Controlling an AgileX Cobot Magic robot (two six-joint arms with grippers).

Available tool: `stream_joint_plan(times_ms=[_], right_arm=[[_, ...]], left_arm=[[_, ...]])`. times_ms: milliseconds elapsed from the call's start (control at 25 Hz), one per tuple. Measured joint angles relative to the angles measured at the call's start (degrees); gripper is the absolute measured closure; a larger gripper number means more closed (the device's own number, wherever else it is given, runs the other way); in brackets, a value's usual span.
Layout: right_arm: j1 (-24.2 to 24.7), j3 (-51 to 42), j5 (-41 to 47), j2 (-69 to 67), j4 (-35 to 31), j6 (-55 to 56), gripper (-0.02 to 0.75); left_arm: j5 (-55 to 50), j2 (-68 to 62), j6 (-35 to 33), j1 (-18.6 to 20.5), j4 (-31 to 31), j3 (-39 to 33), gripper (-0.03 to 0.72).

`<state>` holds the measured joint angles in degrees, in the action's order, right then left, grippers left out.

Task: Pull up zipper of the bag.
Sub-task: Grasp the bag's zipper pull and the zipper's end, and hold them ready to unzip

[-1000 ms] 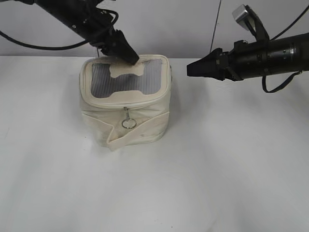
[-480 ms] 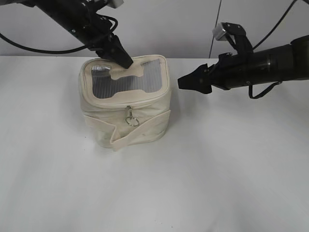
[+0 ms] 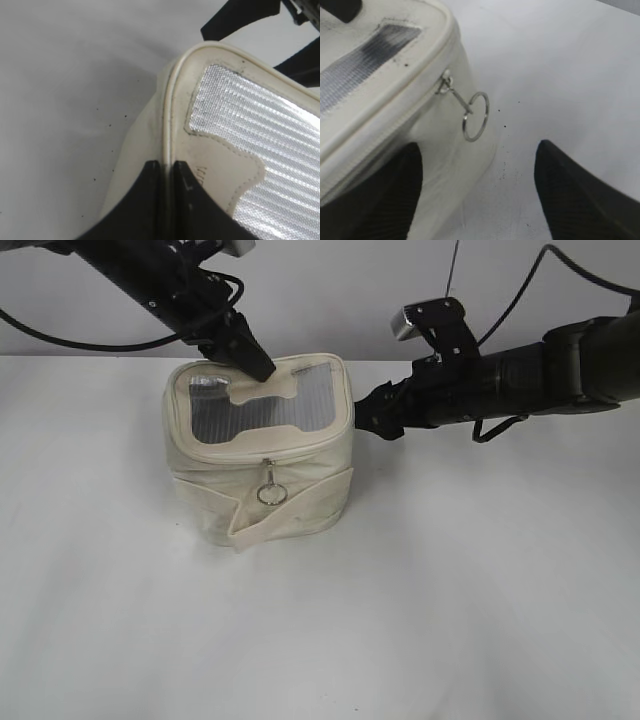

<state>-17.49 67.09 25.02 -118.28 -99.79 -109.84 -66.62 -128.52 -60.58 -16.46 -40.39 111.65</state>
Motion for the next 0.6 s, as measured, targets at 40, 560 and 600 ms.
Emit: stream_joint_plan(times_ms=[40, 560, 600], right_arm=[[0.0, 0.5, 0.1, -0.7, -0.3, 0.0, 0.19], [0.0, 7.6, 1.6, -6.4, -3.4, -0.2, 0.455], [0.0, 7.8, 1.7, -6.5, -3.4, -0.2, 0.526]], left_arm=[[0.0, 0.0, 0.0, 0.0, 0.0, 0.0, 0.641], [0.7, 0.1, 0.0, -0.8, 0.7, 0.0, 0.641], [0.7, 0.1, 0.1, -0.8, 0.7, 0.0, 0.641]])
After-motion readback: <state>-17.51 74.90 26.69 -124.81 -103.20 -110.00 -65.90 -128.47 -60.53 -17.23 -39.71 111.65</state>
